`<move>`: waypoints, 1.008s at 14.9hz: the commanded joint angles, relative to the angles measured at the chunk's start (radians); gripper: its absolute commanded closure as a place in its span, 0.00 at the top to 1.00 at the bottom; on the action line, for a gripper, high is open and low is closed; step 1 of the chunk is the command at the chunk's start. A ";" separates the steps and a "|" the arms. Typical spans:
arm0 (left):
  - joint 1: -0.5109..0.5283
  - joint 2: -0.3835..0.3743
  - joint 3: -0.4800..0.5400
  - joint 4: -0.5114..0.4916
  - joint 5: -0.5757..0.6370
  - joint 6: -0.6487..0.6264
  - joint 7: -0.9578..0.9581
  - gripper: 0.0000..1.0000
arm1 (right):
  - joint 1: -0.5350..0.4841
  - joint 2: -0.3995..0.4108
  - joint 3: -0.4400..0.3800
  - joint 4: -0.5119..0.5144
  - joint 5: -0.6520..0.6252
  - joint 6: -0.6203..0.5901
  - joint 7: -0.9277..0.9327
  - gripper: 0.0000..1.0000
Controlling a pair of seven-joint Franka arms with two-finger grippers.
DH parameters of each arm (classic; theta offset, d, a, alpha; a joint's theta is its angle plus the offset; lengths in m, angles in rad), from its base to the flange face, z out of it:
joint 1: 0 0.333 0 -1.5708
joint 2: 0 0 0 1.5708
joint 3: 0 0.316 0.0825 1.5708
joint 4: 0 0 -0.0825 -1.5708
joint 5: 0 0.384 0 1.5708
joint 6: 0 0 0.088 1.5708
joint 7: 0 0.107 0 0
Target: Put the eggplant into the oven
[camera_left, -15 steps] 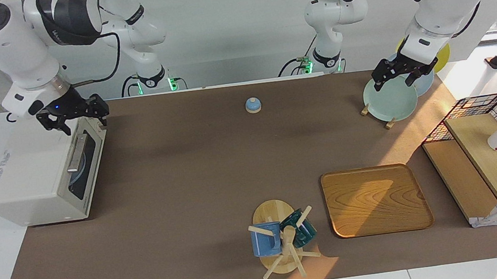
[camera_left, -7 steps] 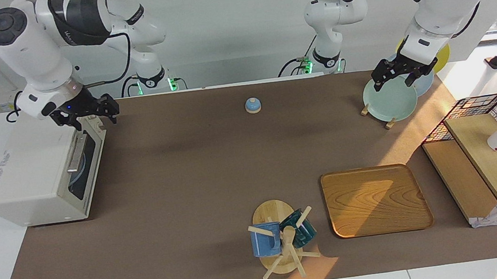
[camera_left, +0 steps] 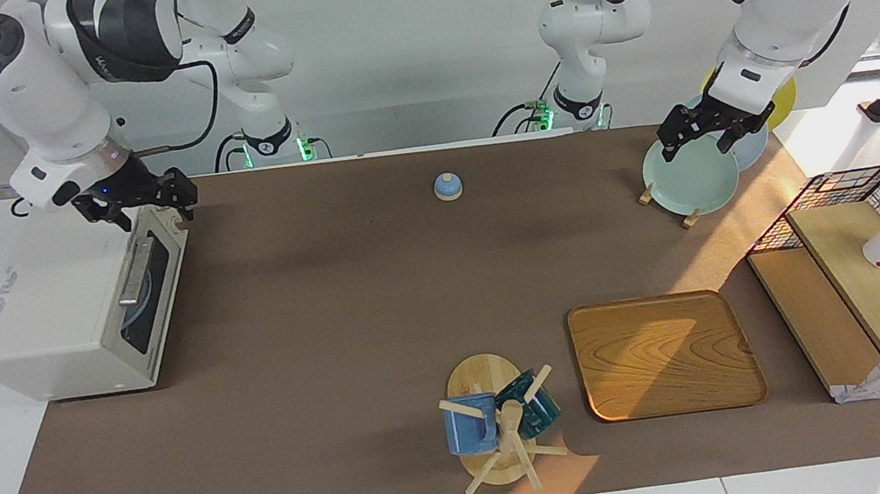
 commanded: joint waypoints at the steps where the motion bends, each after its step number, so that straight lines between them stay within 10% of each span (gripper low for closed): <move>1: 0.011 -0.002 -0.008 0.000 0.020 -0.008 0.006 1.00 | 0.000 -0.007 -0.007 0.003 0.016 0.003 0.060 1.00; 15: 0.011 -0.002 -0.008 0.000 0.020 -0.008 0.006 1.00 | 0.002 -0.006 -0.001 0.016 0.026 0.004 0.072 1.00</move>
